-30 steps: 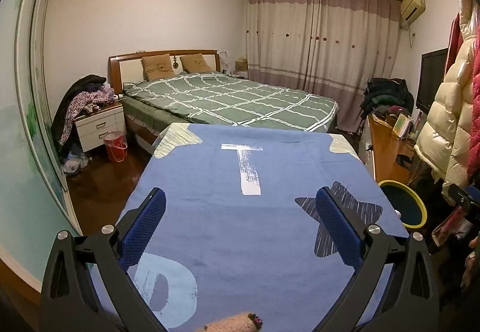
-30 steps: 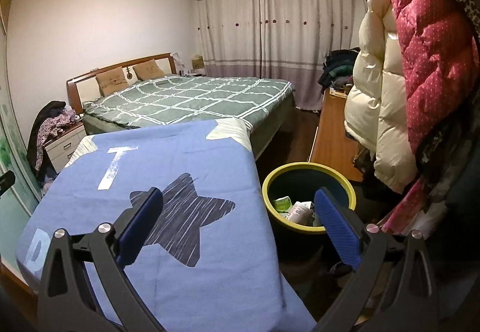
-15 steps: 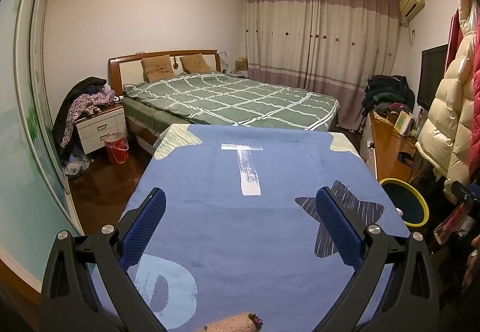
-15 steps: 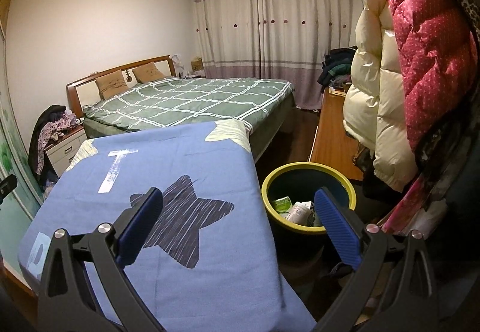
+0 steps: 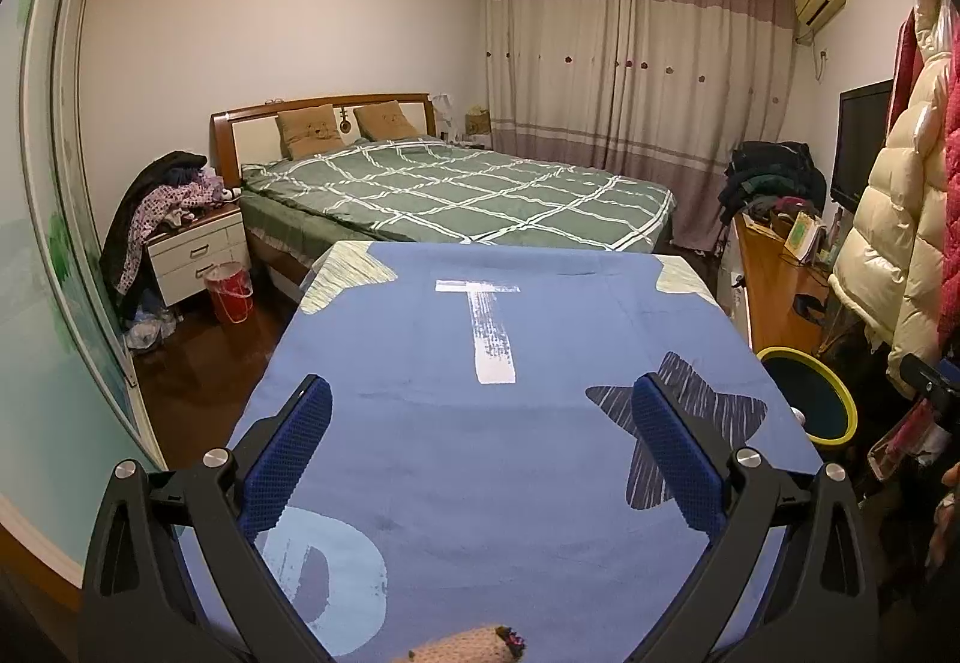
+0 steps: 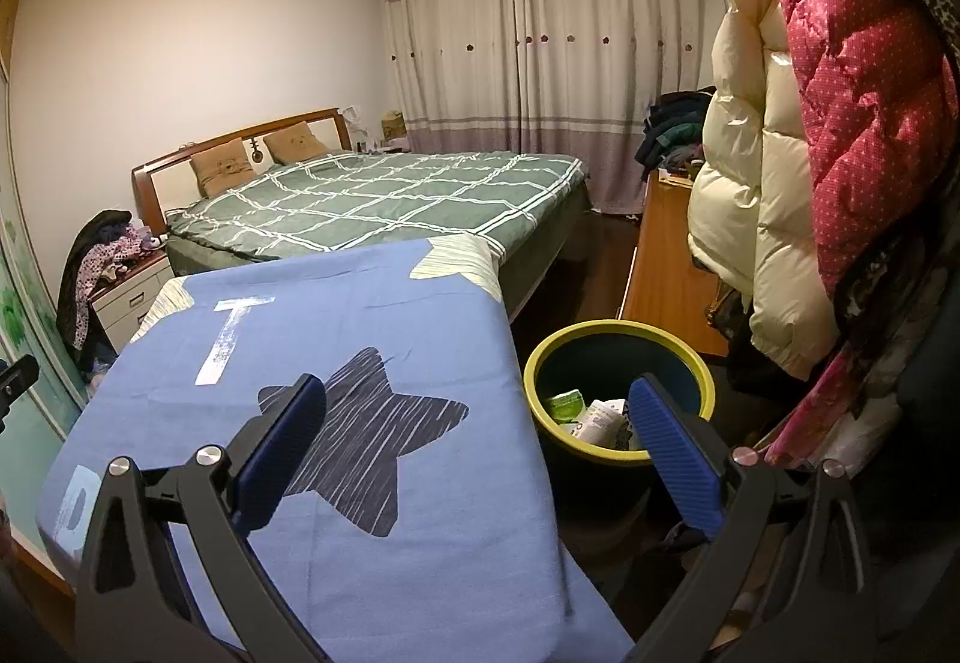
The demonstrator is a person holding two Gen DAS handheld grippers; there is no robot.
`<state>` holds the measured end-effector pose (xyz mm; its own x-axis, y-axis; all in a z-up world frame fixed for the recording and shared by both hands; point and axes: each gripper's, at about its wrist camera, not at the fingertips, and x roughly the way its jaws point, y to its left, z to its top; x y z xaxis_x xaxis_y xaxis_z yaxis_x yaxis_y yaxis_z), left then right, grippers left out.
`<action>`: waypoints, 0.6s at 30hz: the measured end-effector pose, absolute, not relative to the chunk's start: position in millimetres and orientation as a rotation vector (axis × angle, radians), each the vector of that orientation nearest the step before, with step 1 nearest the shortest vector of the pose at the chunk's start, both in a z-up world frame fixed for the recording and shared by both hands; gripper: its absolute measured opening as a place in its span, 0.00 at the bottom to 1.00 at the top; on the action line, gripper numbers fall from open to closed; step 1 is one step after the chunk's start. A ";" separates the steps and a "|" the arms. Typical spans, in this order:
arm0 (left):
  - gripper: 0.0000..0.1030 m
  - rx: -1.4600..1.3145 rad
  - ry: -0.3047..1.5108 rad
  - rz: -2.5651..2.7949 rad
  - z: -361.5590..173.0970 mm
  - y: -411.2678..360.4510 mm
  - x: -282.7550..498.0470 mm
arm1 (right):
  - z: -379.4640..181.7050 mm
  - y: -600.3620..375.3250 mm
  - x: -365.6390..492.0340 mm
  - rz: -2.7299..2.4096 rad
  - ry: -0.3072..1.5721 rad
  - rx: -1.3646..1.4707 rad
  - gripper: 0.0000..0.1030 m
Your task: Collect trash
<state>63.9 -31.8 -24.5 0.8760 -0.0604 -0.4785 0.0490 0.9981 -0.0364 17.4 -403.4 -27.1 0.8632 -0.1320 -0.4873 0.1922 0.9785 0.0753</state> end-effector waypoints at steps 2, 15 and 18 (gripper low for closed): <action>0.95 -0.023 0.500 -0.058 -24.5 -32.1 64.0 | -27.1 -403.3 17.7 -0.170 0.502 0.123 0.93; 0.95 -0.012 0.489 -0.071 -25.5 -38.3 65.1 | -30.1 -402.9 20.0 -0.168 0.507 0.124 0.93; 0.95 -0.011 0.490 -0.068 -25.9 -38.6 64.5 | -30.6 -403.2 20.2 -0.166 0.508 0.125 0.93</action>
